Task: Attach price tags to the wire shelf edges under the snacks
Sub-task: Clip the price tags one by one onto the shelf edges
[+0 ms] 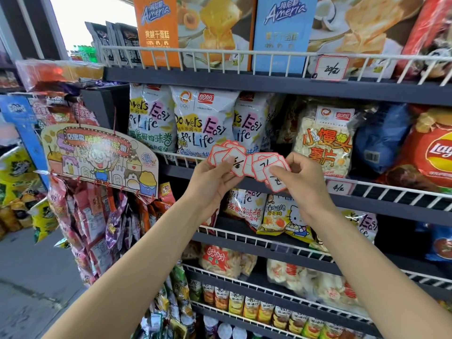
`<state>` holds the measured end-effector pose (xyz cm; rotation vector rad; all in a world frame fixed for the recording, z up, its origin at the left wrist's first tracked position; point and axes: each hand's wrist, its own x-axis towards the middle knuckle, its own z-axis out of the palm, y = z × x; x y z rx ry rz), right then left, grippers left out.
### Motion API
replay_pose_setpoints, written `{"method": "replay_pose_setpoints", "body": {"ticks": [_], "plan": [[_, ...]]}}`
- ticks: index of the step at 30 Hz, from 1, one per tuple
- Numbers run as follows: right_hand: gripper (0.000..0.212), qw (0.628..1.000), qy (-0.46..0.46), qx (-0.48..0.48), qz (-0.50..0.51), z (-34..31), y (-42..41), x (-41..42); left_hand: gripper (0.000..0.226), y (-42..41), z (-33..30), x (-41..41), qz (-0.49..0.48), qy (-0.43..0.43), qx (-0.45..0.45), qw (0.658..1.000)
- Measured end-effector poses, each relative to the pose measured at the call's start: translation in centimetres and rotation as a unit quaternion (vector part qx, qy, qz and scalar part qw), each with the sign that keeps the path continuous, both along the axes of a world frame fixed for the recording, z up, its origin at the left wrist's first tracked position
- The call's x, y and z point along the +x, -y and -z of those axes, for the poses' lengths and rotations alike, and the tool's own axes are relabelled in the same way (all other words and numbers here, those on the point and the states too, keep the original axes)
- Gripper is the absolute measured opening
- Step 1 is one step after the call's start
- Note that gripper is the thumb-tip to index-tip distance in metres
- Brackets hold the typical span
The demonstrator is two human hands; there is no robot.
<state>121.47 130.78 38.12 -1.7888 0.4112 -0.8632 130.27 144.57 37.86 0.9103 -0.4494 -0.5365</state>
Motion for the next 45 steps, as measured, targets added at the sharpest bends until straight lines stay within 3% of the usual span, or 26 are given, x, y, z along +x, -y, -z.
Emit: {"method": "replay_pose_setpoints", "body": {"ticks": [9, 26, 38, 45], "plan": [[0.02, 0.999, -0.003, -0.051, -0.005, 0.0, -0.3, 0.3, 0.017, 0.2, 0.2, -0.1, -0.004, 0.004, -0.008, 1.0], [0.015, 0.999, 0.01, 0.03, -0.01, -0.3, -0.4, 0.1, 0.014, 0.0, -0.1, 0.1, 0.007, -0.012, -0.022, 1.0], [0.017, 0.999, 0.016, -0.037, 0.01, -0.2, -0.6, -0.1, 0.015, -0.6, 0.0, -0.1, 0.013, 0.042, 0.003, 0.999], [0.014, 0.996, -0.006, -0.084, -0.007, -0.2, -1.0, -0.3, 0.015, -1.0, 0.1, -0.4, -0.032, 0.07, 0.031, 0.997]]}}
